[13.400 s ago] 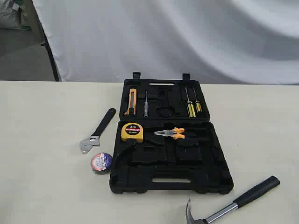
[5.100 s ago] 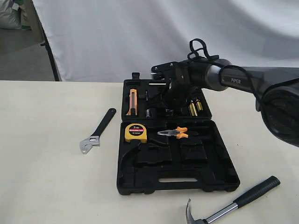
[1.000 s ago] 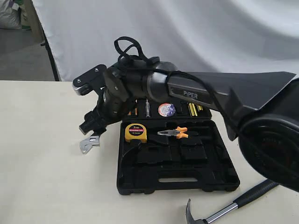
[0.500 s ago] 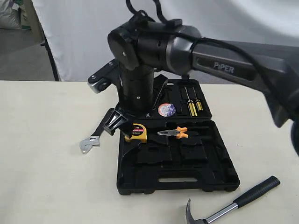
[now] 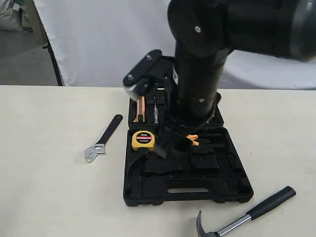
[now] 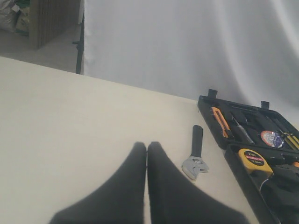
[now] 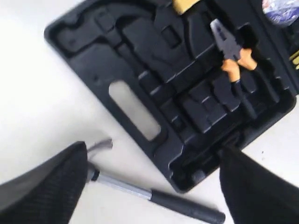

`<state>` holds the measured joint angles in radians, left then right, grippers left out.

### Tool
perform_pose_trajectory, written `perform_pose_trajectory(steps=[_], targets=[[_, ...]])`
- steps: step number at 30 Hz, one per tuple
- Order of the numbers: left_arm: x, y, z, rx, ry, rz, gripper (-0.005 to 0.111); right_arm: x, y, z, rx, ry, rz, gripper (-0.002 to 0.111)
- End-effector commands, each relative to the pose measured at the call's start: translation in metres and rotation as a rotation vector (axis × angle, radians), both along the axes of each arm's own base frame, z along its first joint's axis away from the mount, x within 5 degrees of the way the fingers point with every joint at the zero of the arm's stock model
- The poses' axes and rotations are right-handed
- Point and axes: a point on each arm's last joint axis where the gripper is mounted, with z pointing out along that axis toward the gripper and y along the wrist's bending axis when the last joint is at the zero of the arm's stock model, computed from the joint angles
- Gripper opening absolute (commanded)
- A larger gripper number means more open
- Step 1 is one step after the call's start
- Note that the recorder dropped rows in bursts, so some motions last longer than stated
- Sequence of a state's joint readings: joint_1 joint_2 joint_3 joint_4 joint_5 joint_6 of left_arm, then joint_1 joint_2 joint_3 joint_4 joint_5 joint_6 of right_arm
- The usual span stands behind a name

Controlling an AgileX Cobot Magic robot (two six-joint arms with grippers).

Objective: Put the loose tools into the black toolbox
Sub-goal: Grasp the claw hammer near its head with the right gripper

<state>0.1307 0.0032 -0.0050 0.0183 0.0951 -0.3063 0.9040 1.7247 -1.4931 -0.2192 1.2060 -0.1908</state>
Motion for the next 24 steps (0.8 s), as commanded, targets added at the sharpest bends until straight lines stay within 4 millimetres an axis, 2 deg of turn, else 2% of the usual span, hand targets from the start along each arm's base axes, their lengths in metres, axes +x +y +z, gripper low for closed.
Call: perform_pose_trajectory(steps=[1, 8, 10, 16, 20, 24], targets=[[-0.001, 0.001, 0.002, 0.002, -0.013, 0.026, 0.001, -0.023, -0.031, -0.021, -0.13, 0.08, 0.162, 0.073], [-0.001, 0.001, 0.002, 0.002, -0.013, 0.026, 0.001, -0.051, -0.067, -0.079, -0.378, 0.272, 0.551, 0.073], [-0.001, 0.001, 0.002, 0.002, -0.013, 0.026, 0.001, -0.052, -0.068, -0.089, -0.378, 0.246, 0.611, 0.073], [-0.001, 0.001, 0.002, 0.002, -0.013, 0.026, 0.001, -0.046, -0.06, -0.1, -0.282, 0.105, 0.662, 0.073], [-0.001, 0.001, 0.002, 0.002, -0.013, 0.026, 0.001, -0.047, -0.057, -0.105, -0.272, 0.125, 0.703, 0.073], [-0.001, 0.001, 0.002, 0.002, -0.013, 0.026, 0.001, -0.045, -0.055, -0.119, -0.301, 0.166, 0.719, 0.073]])
